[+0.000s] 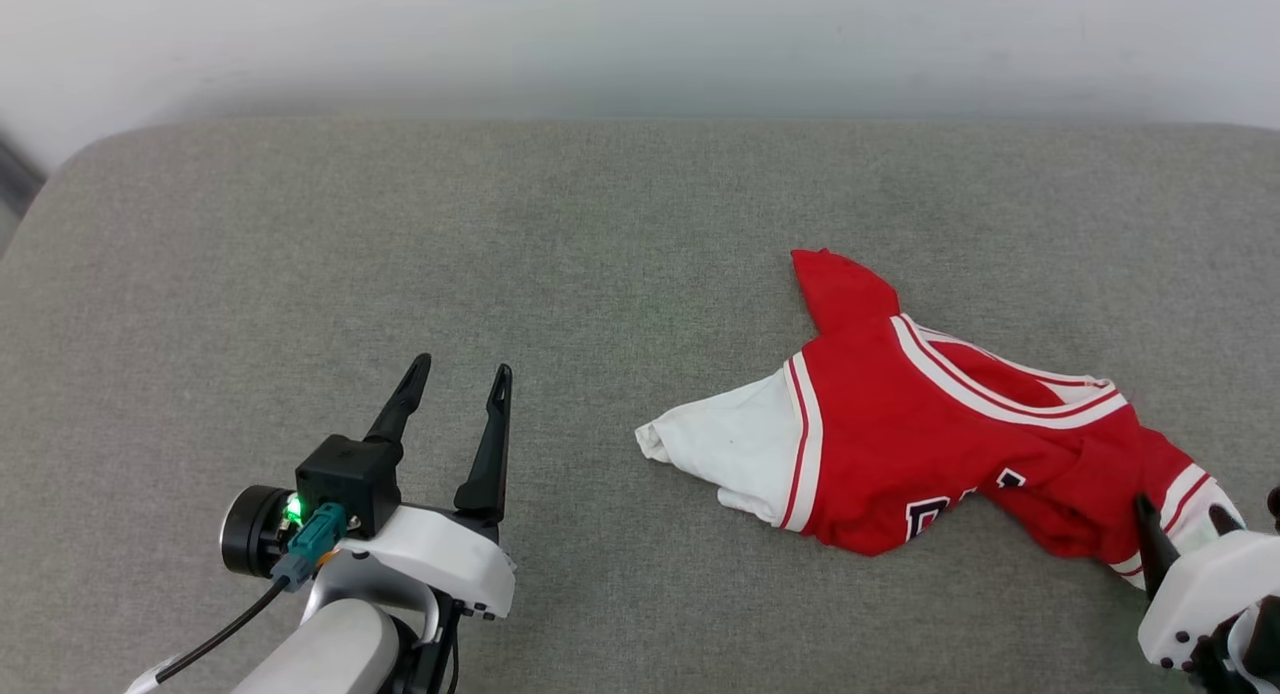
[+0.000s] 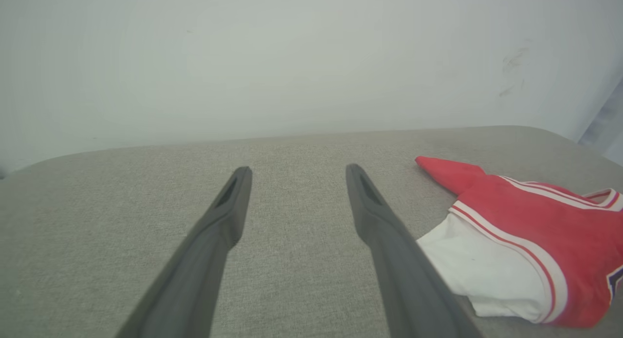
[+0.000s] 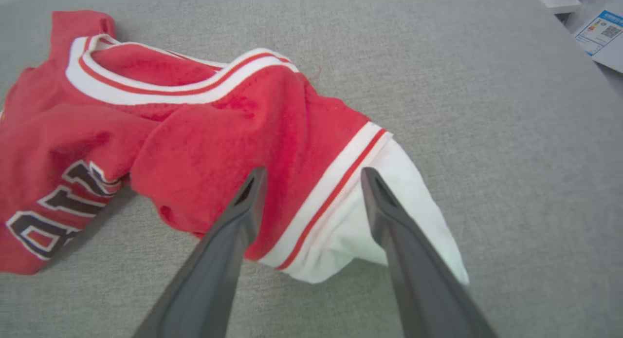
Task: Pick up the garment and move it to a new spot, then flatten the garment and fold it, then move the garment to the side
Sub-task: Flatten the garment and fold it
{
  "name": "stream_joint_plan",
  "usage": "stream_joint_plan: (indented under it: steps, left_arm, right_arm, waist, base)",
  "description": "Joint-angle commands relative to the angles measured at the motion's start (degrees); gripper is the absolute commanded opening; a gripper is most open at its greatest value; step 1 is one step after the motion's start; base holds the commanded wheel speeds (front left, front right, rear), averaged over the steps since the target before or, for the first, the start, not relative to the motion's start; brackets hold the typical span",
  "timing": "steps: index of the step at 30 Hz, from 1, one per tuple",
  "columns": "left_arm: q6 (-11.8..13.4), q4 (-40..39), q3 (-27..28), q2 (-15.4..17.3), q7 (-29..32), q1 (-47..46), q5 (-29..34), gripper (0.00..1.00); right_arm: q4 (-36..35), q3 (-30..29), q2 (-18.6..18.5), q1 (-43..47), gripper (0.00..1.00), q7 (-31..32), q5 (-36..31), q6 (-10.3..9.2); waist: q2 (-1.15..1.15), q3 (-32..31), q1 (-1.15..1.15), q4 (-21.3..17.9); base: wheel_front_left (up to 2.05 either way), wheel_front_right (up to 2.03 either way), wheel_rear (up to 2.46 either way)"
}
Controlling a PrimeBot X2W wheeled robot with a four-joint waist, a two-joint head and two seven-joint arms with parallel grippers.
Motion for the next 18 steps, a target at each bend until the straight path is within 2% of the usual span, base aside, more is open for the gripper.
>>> stream_joint_plan:
  steps: [1,8,18]
  left_arm:
    - [0.3,-0.2,0.1,0.3,0.1,0.5,-0.1,1.00]
    - [0.8,-0.2,-0.1,0.4,0.4,1.6,-0.6,1.00]
    - [1.6,0.5,-0.3,0.7,1.1,4.5,-2.0,1.00]
  right_arm:
    - [-1.3,0.2,0.4,0.2,1.00,-1.1,-0.7,-0.02]
    - [-8.9,1.5,1.9,2.9,1.00,-7.4,-1.9,-0.02]
    - [-11.9,8.1,2.7,5.9,1.00,-17.4,-1.8,-0.02]
  waist:
    - [0.00,-0.6,0.00,-0.2]
    - [0.00,-3.0,0.00,-0.3]
    - [0.00,-7.0,0.00,-1.1]
  base:
    - [0.00,0.00,0.00]
    - [0.00,0.00,0.00]
    - [0.00,0.00,0.00]
